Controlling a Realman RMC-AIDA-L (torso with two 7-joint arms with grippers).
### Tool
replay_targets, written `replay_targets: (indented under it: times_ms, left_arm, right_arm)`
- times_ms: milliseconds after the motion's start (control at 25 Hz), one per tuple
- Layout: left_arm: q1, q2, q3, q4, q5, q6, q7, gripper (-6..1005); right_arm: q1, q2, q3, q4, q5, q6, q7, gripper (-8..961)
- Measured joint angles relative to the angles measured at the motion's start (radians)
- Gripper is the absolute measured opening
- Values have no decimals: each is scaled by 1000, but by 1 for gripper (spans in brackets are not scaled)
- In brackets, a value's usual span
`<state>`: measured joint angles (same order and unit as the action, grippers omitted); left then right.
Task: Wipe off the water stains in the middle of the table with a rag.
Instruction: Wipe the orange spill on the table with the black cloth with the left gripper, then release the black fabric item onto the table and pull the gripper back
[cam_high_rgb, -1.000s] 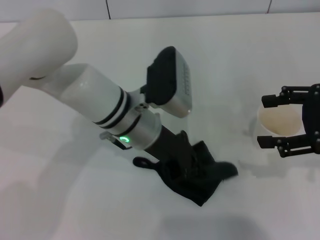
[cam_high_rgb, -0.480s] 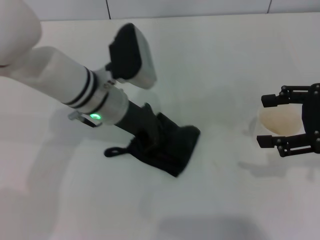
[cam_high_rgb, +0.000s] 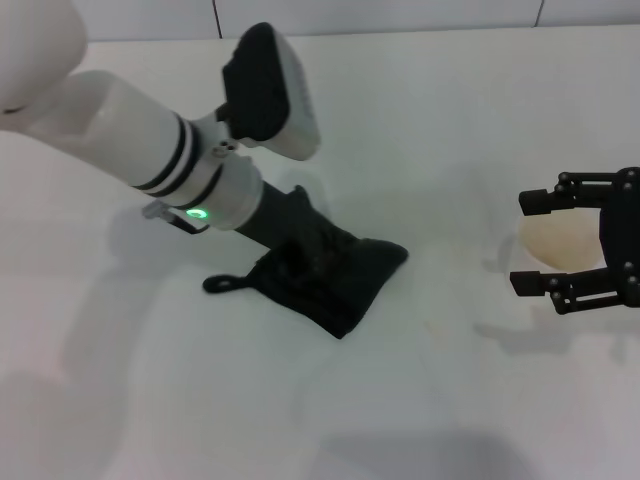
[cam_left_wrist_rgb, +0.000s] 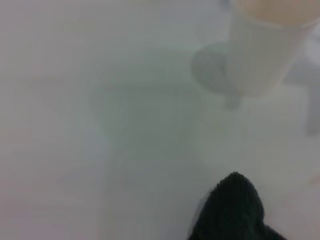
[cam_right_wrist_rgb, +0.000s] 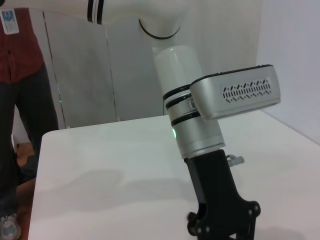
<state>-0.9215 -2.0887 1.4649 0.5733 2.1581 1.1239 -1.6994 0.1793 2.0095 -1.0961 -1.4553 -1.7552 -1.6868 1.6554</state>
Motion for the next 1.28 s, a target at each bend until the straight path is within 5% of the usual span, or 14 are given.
replay_targets:
  times_ms: [360, 560, 960, 1280]
  left_arm:
    - [-20, -3, 218, 0, -198, -1, 18, 38]
    - [-6, -3, 265, 15, -235, -30, 2, 38]
    - [103, 10, 27, 84, -111, -32, -16, 39]
    - [232, 12, -135, 235, -37, 92, -9, 40]
  right_arm:
    - [-2, 0, 0, -1, 1, 1, -2, 816]
    - [-3, 0, 5, -5, 2, -1, -3, 815]
    - [-6, 0, 7, -6, 3, -3, 0, 816]
    - [2, 0, 5, -4, 4, 1, 1, 816]
